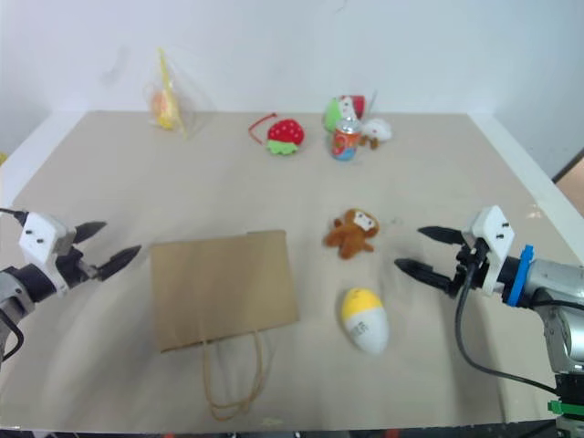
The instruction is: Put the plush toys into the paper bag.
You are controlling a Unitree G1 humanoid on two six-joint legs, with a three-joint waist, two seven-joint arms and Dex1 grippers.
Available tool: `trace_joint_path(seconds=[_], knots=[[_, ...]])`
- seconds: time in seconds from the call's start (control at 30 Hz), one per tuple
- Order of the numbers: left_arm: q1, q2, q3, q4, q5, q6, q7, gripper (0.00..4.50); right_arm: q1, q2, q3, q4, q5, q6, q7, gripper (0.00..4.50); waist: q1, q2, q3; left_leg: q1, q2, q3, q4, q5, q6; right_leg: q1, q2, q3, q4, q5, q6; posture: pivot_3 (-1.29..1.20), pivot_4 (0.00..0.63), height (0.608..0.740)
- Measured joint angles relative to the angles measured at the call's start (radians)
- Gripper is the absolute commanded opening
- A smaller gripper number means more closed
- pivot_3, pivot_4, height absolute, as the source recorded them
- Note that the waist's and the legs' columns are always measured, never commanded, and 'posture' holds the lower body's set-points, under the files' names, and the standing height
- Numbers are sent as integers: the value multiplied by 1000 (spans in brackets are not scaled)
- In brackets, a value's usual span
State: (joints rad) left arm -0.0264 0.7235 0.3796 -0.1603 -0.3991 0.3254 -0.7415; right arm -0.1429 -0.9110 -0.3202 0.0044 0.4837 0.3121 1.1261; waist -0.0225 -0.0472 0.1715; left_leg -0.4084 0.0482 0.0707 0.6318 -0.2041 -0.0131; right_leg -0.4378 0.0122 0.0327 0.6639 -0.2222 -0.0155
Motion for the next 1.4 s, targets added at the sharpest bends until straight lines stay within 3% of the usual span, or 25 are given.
trace_joint_path(seconds=[0.6,0.73,0.83,0.87,1.07,1.13,1.2,1.4], knots=[[-29,-8,-12,-15,-13,11,13,4445,28,18,0,-22,2,4,-21,4500,0,0,0,0,0,1,0,0,0,0,0,1,0,1,1,0,150,740],[-40,-14,-13,-7,-13,11,29,4445,-64,49,6,-22,25,95,-102,4500,-5,0,0,1,1,5,1,0,0,-1,1,4,1,2,2,0,150,740],[-104,-19,-41,-6,-2,-4,31,4445,-286,80,167,-263,173,241,-69,4500,-11,-1,0,2,4,5,2,0,1,0,4,4,1,3,2,0,150,740],[-113,-19,-48,-9,-2,-7,29,4445,-300,84,188,-289,188,254,-56,4500,-10,-1,0,1,4,5,2,0,1,-1,5,4,1,3,2,0,150,740],[-132,-18,-67,-29,-2,-19,15,4445,-323,86,272,-369,242,308,7,4500,-2,-1,0,0,4,5,1,-1,-1,-1,4,4,1,1,1,0,150,740],[-143,-1,-120,-131,-3,-26,-30,4445,-295,41,349,-464,290,340,126,4500,2,-1,0,-3,0,6,3,-4,1,-2,-1,5,0,-1,5,0,150,740],[-140,19,-152,-221,-7,-59,-76,4445,-291,38,361,-480,295,336,157,4500,1,-1,0,-3,-1,7,5,-5,2,-2,-2,7,0,-1,6,0,150,740],[-27,63,-224,-391,-10,-133,-200,4445,-291,40,370,-446,251,310,163,4500,-3,-1,0,1,0,8,5,-5,3,0,1,9,2,0,6,0,150,740]])
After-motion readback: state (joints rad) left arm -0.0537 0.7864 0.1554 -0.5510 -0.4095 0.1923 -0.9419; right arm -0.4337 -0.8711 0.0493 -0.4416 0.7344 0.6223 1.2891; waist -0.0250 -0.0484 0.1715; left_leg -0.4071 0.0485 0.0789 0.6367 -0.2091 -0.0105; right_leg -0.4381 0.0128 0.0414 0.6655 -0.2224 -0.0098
